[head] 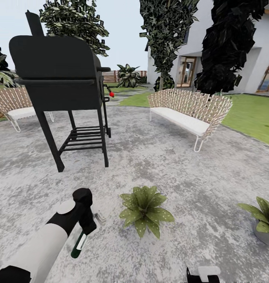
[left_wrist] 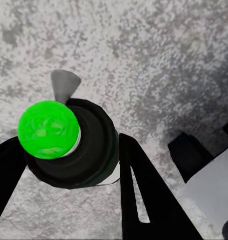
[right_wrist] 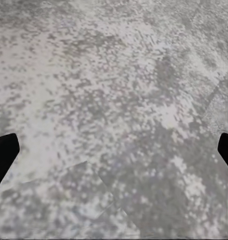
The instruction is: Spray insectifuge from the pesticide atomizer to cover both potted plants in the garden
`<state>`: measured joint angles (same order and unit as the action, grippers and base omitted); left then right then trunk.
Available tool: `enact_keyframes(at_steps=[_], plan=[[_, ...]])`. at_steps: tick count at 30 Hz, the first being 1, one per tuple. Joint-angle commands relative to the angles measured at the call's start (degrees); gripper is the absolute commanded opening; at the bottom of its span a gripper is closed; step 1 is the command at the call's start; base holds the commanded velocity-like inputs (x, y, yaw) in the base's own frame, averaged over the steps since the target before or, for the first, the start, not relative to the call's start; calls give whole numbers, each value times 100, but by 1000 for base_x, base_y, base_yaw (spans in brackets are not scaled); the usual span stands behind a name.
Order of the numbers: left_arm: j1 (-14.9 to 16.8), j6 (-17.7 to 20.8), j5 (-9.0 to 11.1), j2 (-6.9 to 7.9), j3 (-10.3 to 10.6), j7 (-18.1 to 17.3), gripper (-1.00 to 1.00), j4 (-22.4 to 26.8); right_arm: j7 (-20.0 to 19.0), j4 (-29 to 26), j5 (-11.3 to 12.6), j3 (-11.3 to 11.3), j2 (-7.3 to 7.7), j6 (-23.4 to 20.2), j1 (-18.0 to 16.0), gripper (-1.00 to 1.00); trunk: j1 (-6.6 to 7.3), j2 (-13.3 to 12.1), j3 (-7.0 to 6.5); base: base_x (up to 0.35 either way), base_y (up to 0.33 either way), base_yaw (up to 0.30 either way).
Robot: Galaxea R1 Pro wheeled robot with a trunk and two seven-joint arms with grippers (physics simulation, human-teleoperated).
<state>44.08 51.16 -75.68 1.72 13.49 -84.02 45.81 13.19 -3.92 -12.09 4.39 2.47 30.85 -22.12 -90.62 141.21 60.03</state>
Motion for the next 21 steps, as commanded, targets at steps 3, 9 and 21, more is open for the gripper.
enact_keyframes(at_steps=[3,9,21], plan=[[4,22,518,30,26,-52,-100,4,14,5,-63,44,1,16,-3,100,4,2,5,-310,-87,14],[-382,-1266,1209,61,-58,90,-100,-71,-22,-6,-156,14,30,6,-3,100,4,2,5,-332,-8,1],[-856,-4522,2053,44,-758,1807,-100,-1479,-3796,-1533,-1249,-474,77,-58,-12,100,4,2,5,-135,0,0]])
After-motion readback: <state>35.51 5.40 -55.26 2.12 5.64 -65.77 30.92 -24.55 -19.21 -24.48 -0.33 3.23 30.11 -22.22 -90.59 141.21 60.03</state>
